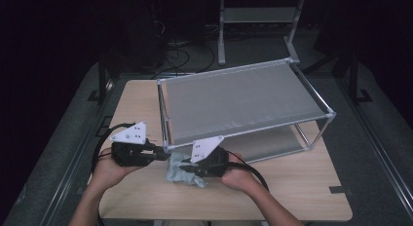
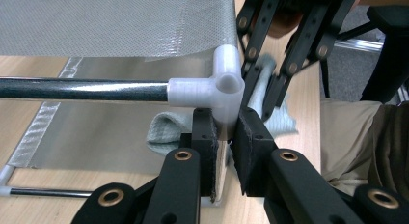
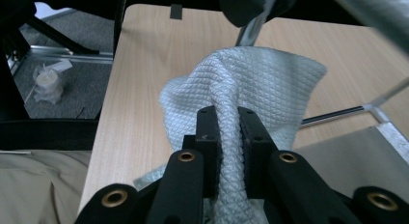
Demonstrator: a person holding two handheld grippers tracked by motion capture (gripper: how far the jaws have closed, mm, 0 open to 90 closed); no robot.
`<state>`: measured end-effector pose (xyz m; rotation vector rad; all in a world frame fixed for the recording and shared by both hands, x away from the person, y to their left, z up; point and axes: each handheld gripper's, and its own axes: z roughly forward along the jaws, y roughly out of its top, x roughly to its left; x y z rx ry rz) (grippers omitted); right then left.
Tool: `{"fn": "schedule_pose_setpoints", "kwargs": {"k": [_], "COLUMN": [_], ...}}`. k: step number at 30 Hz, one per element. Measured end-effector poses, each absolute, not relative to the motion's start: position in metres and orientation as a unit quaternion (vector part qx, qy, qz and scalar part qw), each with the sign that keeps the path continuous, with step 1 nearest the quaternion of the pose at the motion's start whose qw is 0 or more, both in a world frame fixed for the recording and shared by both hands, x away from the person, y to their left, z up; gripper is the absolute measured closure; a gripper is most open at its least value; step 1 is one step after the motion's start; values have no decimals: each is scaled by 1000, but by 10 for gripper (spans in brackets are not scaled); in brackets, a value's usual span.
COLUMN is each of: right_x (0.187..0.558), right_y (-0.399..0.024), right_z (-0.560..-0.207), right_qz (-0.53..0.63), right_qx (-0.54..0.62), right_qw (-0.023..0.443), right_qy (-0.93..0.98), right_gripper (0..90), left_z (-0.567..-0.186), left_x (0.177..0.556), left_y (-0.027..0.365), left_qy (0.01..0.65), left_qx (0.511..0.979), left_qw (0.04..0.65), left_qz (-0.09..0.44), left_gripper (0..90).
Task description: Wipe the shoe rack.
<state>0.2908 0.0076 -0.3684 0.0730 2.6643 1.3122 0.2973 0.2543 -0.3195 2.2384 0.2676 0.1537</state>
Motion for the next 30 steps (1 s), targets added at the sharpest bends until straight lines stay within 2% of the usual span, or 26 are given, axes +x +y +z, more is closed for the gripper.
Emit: {"fn": "schedule_pose_setpoints", "kwargs": {"k": [10,19,27,30], "right_x": [299,290,294,293], "right_y": [25,26,34,33], "right_z": [-405,-381,-416,-413], "right_qz": [406,437,412,415], "right_qx": [38,21,35,30], "right_qw": [79,104,84,95], "right_qy": [910,893,907,904], "right_gripper": [808,813,816,816], "left_z": [-321,-320,-321,-321], "left_x": [298,299,299,300], "left_y": [256,257,257,258], "left_qy": [110,114,114,113], "left_qx": [893,894,893,893], "left_qw": [432,429,430,431], "left_qz": [60,63,61,63], "left_gripper": [796,797,797,797]}}
